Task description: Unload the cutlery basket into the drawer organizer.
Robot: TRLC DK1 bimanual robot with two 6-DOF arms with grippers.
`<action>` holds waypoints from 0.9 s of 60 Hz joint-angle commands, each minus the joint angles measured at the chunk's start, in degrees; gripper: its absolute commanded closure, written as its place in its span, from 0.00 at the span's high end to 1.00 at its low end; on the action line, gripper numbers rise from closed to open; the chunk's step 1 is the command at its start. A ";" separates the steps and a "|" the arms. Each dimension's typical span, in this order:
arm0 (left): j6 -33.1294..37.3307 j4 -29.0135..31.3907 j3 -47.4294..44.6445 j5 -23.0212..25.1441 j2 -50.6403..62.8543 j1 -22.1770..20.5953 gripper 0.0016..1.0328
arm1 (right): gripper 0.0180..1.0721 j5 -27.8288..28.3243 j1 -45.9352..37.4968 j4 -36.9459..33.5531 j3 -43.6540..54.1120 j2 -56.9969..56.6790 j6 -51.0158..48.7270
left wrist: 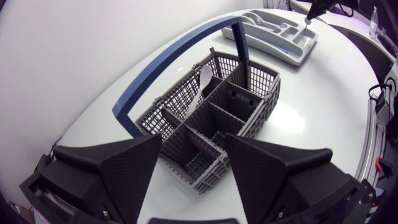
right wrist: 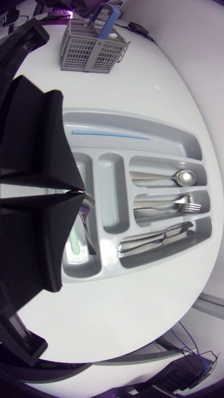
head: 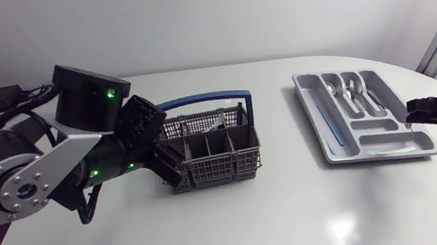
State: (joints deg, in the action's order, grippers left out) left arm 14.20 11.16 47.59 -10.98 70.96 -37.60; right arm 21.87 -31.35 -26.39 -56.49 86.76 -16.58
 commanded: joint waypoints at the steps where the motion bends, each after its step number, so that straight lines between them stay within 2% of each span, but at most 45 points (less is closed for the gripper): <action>1: 0.66 0.88 -1.36 0.08 -1.35 0.34 0.69 | 0.09 -1.04 -0.46 1.69 1.82 3.15 -1.00; 15: 0.66 1.67 -2.24 0.08 -3.11 0.69 0.69 | 0.13 -2.97 1.38 5.30 3.84 6.58 -0.30; 22: 0.66 2.03 -2.68 0.08 -4.07 1.04 0.69 | 0.29 -4.03 3.32 7.67 4.81 7.72 0.58; 33: 0.75 2.64 -3.82 0.08 -5.92 2.18 0.69 | 0.65 -5.87 5.16 8.90 4.63 8.51 1.02; 37: 1.01 3.17 -4.62 0.08 -7.24 2.27 0.69 | 0.73 -5.87 5.25 8.90 5.16 6.23 0.93; 48: 2.24 4.49 -6.72 0.88 -10.49 2.27 0.68 | 0.76 -5.17 7.10 8.37 7.71 -4.32 0.67; 54: 2.50 4.57 -8.13 1.23 -11.37 2.27 0.66 | 0.76 -1.74 10.17 6.97 8.50 -8.98 1.20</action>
State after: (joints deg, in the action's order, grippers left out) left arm 15.29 15.16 41.85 -10.35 60.66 -35.73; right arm 18.59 -23.64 -18.26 -49.58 81.34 -16.29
